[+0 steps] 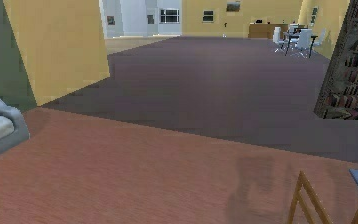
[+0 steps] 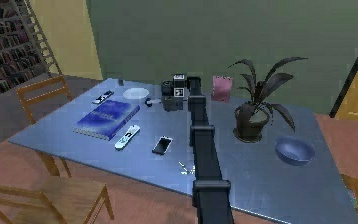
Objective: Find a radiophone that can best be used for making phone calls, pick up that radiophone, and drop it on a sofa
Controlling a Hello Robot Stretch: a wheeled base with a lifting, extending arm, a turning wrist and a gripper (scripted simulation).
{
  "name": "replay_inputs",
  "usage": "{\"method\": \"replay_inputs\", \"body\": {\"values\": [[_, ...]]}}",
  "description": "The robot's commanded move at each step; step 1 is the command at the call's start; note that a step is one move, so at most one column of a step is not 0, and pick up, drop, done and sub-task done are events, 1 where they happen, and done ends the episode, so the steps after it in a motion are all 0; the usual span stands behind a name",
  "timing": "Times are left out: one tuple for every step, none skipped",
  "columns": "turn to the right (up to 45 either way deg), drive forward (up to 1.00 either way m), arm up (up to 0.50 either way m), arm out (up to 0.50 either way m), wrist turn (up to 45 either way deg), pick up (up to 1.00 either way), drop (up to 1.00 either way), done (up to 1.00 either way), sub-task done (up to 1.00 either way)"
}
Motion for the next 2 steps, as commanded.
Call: {"method": "replay_inputs", "body": {"values": [[0.0, 0.0, -0.3, 0.0, 0.0, 0.0, 0.0, 0.0, 0.0], [0.0, 0.0, 0.0, 0.0, 0.0, 1.0, 0.0, 0.0, 0.0]]}}
